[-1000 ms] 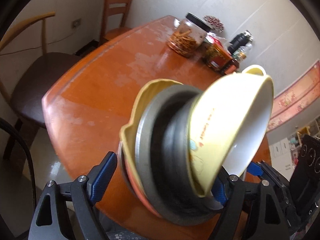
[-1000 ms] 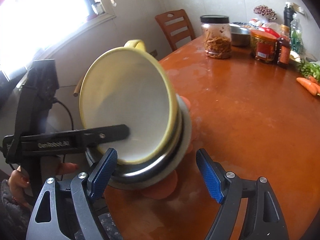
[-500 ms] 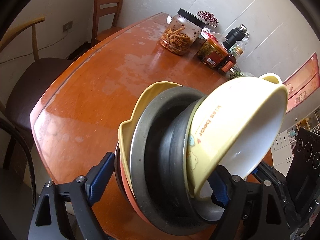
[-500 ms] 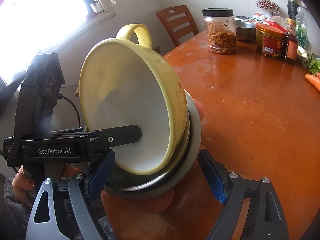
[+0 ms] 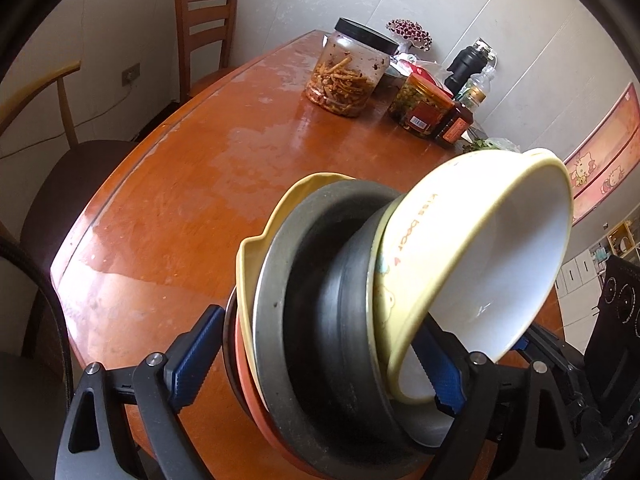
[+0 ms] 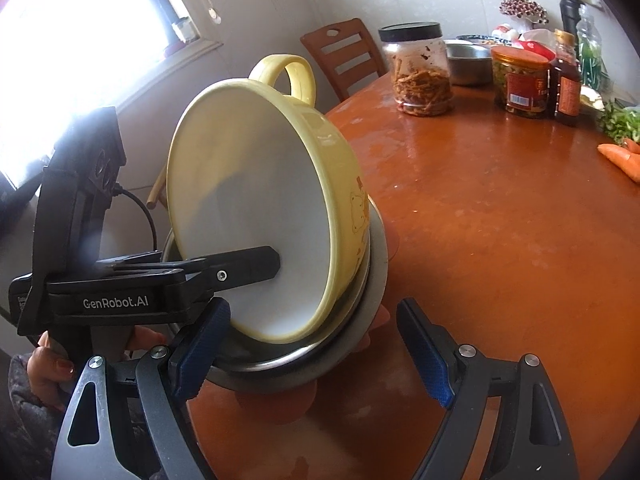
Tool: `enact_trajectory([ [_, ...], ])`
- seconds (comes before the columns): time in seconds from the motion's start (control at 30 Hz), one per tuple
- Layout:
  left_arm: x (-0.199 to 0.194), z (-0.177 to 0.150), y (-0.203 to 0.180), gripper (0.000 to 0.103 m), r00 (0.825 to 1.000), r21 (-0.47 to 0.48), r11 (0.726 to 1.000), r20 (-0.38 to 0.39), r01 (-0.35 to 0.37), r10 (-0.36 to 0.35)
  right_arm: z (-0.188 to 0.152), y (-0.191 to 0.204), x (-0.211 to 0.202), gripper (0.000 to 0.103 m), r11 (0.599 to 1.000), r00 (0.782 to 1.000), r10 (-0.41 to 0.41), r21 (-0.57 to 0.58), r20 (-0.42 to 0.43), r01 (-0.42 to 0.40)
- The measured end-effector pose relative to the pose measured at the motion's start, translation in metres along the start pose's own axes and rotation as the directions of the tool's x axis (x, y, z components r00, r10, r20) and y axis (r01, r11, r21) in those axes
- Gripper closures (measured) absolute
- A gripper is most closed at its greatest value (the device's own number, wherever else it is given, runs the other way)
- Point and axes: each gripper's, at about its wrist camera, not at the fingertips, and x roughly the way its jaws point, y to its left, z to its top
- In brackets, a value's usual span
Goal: Organize plates and bowls
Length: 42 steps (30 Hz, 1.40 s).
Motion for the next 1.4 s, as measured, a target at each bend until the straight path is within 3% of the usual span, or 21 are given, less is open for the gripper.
enact_trajectory([
  [0.73, 0.038, 0.013, -0.065, 0.012, 0.997, 0.074, 0.996, -0.048, 0.059, -0.055, -0.011, -0.059, -0.037, 0.017, 0.996, 0.998, -0.056, 0.072, 0.043, 0.053],
  [1.4, 0.083, 0.016, -0.159, 0.011, 0.990, 0.163, 0.980, -0.103, 0.111, -0.095, -0.030, -0.130, -0.088, 0.017, 0.983, 0.988, -0.120, 0.150, 0.098, 0.104],
])
